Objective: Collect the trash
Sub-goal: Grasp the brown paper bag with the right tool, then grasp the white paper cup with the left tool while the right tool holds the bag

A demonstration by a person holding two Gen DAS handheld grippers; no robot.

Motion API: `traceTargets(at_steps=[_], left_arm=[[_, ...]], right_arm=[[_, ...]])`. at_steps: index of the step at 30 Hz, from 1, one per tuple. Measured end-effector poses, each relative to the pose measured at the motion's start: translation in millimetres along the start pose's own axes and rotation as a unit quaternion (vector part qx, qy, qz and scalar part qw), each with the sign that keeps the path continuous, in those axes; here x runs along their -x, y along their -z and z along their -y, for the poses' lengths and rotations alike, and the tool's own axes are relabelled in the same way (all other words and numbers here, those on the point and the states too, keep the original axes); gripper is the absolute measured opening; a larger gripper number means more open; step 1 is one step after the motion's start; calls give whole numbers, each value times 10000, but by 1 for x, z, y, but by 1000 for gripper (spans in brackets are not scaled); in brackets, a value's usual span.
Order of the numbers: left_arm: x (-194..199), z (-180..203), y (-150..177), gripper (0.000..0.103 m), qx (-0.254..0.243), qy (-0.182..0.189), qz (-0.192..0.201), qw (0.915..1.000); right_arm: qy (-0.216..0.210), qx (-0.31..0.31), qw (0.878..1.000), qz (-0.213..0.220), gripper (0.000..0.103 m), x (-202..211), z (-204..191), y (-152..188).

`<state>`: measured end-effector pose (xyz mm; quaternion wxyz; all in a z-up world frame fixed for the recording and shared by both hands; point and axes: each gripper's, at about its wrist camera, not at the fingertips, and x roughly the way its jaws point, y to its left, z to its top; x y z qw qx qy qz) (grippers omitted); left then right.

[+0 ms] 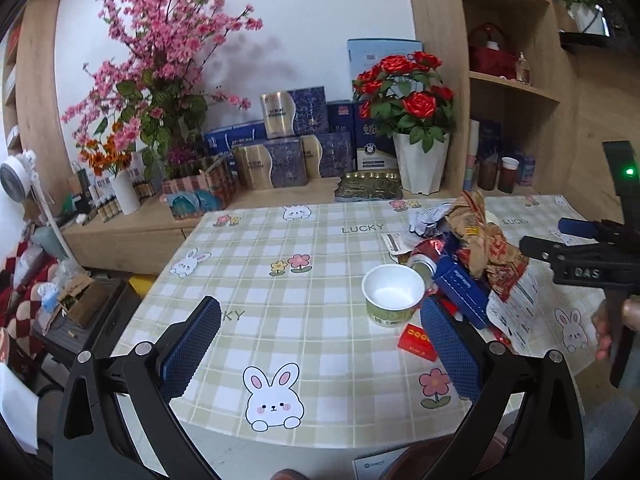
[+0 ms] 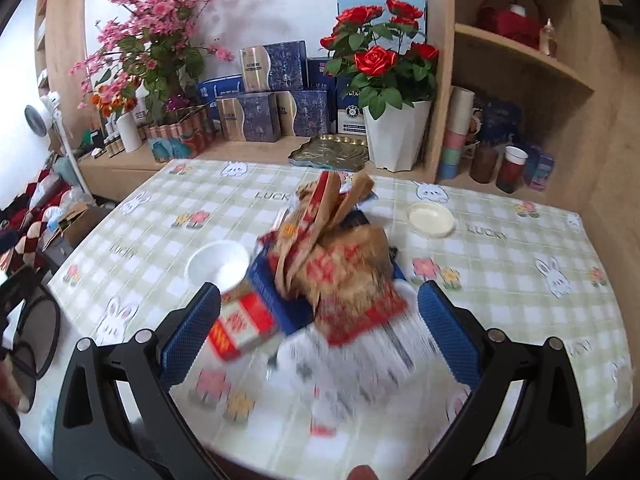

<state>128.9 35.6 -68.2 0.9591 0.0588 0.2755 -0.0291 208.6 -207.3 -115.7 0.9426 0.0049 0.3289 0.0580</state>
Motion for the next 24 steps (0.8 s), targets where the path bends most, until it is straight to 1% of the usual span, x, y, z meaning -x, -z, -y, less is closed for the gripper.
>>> traceTargets(at_steps=[2, 6, 10, 13, 14, 15, 16, 18, 19, 20, 21, 23, 24], left_arm=[[-14, -7, 0, 98, 134, 41, -105, 9998], [-34, -13, 2, 98, 230, 107, -247, 9994], [-46, -15, 7, 98, 272, 165, -364, 9988], [-51, -13, 10, 97, 255, 200, -415, 9986], [-52, -13, 11, 97, 245, 223, -422, 9986], [-52, -12, 10, 97, 236, 240, -427, 9985], [-52, -11, 10, 97, 216, 265, -421, 9985], [-50, -9, 11, 97, 167, 307, -385, 9986], [-49, -8, 11, 97, 149, 324, -376, 9987], [-49, -6, 11, 97, 140, 337, -380, 9986], [-49, -6, 11, 97, 150, 374, -398, 9984], [-49, -6, 12, 97, 225, 469, -437, 9977], [-49, -6, 12, 97, 284, 540, -460, 9971]], right_arm=[[9, 6, 10000, -6, 97, -20, 1, -7], [11, -128, 9999, -102, 97, -63, 5, -20], [41, -276, 9994, -187, 97, -91, 6, -28], [96, -193, 9993, -291, 97, -104, 2, -28], [113, -99, 9993, -352, 93, -108, 0, -28], [126, -13, 9992, -370, 86, -109, -3, -28], [149, 61, 9992, -365, 85, -108, -4, -28], [62, 120, 9995, -285, 76, -99, -6, -32], [-31, 160, 9997, -202, 55, -92, -6, -33], [53, 211, 9996, -187, 50, -84, -6, -34], [54, 216, 9997, -126, 49, -78, -5, -33], [-136, 126, 9998, -17, 49, -63, 0, -31], [-150, 119, 9998, 29, 49, -56, 1, -29]])
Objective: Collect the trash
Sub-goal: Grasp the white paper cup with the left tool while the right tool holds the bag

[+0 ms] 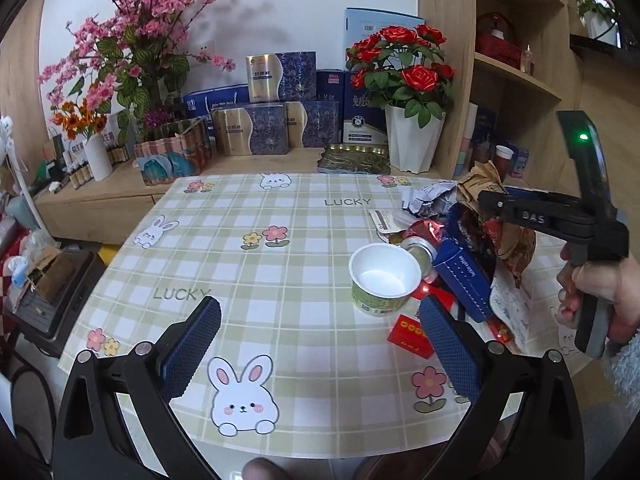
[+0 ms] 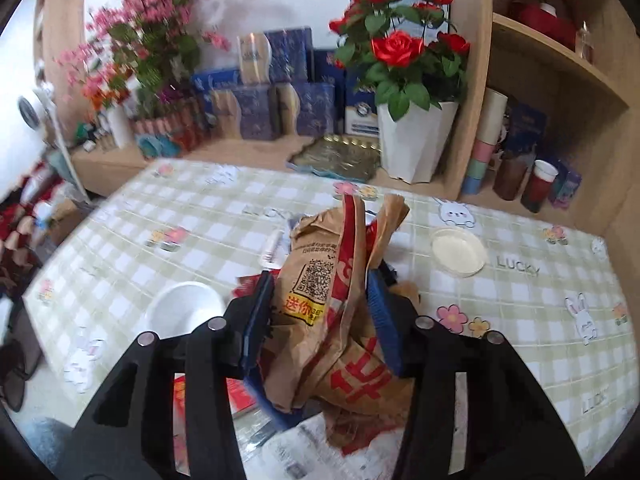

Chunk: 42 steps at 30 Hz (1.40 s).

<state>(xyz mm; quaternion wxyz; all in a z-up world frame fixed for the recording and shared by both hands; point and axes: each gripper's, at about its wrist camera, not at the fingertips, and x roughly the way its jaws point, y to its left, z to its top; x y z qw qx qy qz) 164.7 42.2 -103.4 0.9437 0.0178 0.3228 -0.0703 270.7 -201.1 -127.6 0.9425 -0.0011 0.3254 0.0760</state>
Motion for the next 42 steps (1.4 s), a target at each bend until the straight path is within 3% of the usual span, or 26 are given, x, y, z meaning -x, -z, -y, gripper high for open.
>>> traceTargets(at_steps=[7, 12, 16, 20, 24, 30, 36, 38, 42], left_arm=[[2, 15, 5, 97, -112, 259, -27, 9996], [-8, 28, 7, 96, -224, 433, -122, 9987], [-33, 35, 5, 96, -166, 635, -320, 9973], [-78, 48, 3, 97, -478, 745, -596, 9943], [-127, 62, 0, 97, -905, 618, -926, 9896], [-172, 64, -8, 97, -908, 477, -1174, 9878], [-196, 66, -11, 97, -772, 459, -1332, 9870], [-197, 66, -10, 82, -754, 445, -1337, 9871], [-187, 63, -10, 81, -749, 412, -1274, 9882]], right_arm=[[72, 48, 9987, 512, 48, 60, 10, 19], [156, -48, 9982, 574, 48, 89, 23, 44], [267, -157, 9983, 495, 48, 97, 35, 65], [285, -469, 9976, 414, 48, 99, 49, 81], [325, -668, 9966, 363, 48, 102, 58, 92], [434, -748, 9958, 316, 48, 110, 68, 106], [526, -929, 9938, 297, 48, 116, 79, 115], [536, -979, 9933, 309, 48, 117, 82, 116], [534, -975, 9933, 329, 48, 121, 81, 116]])
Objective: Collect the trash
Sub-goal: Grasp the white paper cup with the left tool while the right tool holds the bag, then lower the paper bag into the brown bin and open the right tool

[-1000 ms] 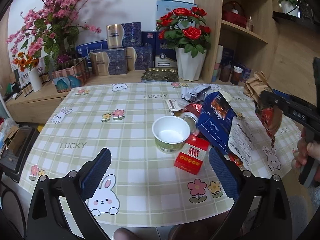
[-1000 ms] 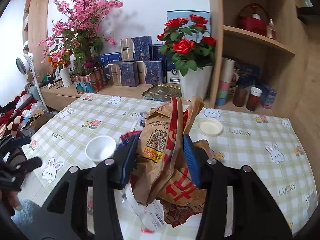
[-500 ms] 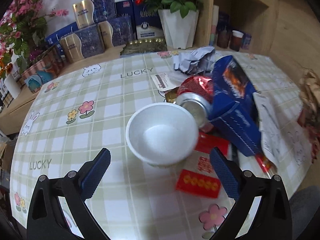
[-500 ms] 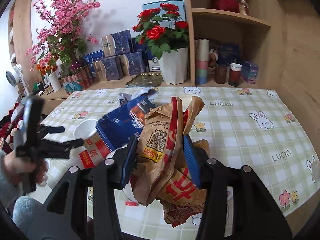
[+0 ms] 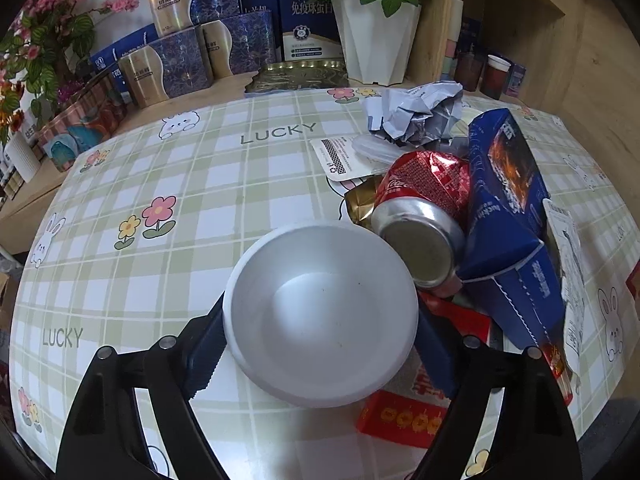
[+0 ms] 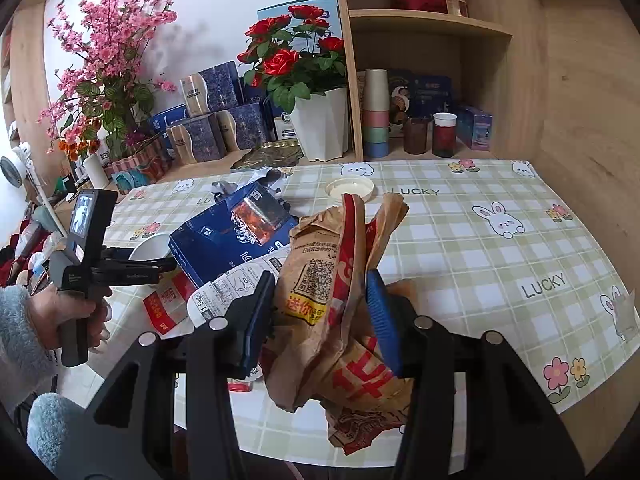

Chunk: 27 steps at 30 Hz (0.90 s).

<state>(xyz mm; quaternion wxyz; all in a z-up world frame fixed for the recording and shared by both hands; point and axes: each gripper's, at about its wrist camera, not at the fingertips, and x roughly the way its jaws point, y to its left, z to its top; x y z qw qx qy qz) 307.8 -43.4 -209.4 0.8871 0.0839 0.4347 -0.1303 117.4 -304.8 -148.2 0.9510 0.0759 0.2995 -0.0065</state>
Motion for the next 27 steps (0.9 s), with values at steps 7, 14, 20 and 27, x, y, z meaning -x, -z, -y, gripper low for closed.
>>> traceTargets(at_steps=[7, 14, 20, 27], left_arm=[[51, -10, 9, 81, 66, -17, 292, 9996], [112, -2, 34, 81, 70, 120, 479, 9988], [170, 12, 66, 81, 71, 325, 666, 9972], [215, 23, 106, 82, 61, 421, 813, 9958]], right_arm=[[-148, -70, 9998, 64, 48, 14, -6, 0], [-336, -92, 9994, -5, 48, 36, -21, 10], [-525, -8, 9985, -145, 48, 57, -36, 28], [-815, 140, 9955, -464, 48, 74, -56, 60]])
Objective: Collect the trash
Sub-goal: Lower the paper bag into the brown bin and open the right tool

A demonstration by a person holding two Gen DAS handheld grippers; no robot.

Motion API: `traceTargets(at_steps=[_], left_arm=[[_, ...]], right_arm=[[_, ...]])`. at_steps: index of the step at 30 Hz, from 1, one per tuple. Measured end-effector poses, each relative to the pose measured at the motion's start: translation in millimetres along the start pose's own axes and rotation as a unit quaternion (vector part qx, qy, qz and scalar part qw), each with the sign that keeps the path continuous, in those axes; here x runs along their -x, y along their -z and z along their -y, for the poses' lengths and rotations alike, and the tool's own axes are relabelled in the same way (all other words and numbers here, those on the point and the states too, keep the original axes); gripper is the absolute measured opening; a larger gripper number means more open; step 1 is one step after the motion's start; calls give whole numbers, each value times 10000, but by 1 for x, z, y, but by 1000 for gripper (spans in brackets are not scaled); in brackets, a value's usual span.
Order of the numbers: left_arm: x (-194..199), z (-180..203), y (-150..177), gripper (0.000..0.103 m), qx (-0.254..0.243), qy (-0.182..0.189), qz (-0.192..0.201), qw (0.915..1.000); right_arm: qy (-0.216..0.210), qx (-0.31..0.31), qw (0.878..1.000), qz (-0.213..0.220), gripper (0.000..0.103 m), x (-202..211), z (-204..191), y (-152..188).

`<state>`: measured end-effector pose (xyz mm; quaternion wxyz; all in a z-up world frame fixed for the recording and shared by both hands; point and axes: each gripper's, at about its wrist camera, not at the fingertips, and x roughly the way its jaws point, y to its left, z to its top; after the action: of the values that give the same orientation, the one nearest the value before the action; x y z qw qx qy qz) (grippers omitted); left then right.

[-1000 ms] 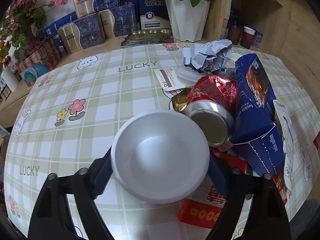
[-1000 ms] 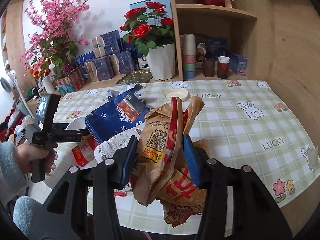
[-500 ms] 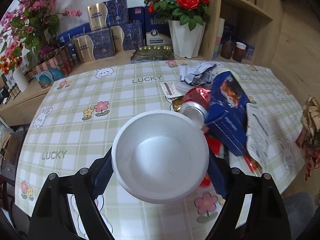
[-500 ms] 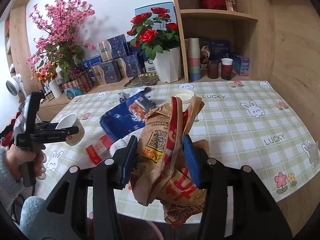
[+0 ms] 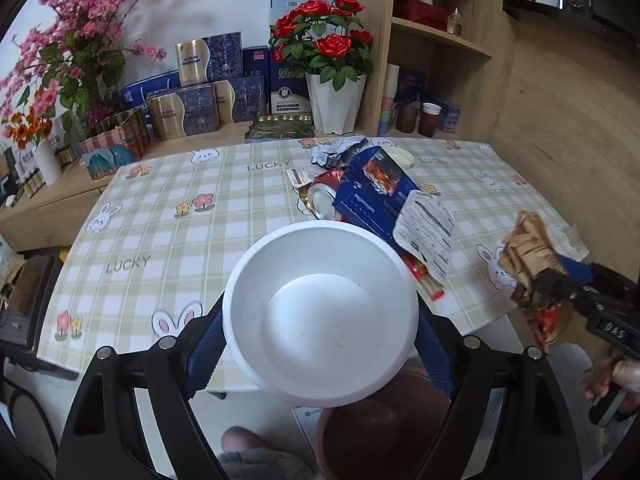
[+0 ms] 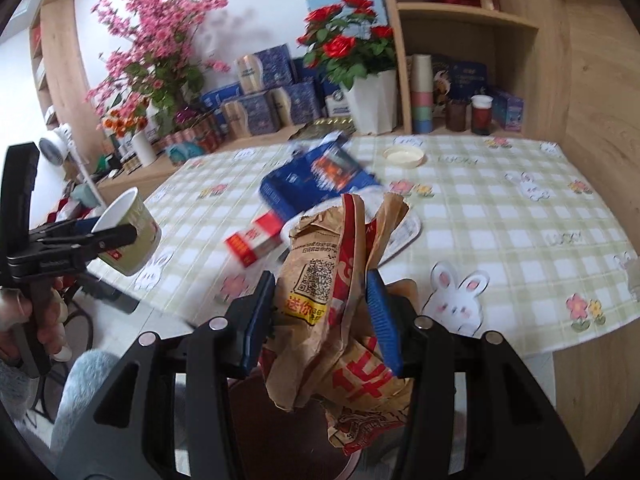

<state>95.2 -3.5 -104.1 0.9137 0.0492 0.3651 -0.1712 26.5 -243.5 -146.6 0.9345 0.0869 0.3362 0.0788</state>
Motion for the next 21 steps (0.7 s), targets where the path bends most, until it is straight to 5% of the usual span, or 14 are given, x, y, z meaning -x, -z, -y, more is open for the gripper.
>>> traceTargets(at_steps=[14, 21], left_arm=[[41, 0, 75, 82, 326, -187, -95, 9992], [38, 0, 91, 82, 494, -169, -130, 9986]], right_arm=[[-1007, 183, 9817, -1608, 49, -44, -51, 90], [-1014, -172, 9704, -2183, 49, -101, -48, 126]])
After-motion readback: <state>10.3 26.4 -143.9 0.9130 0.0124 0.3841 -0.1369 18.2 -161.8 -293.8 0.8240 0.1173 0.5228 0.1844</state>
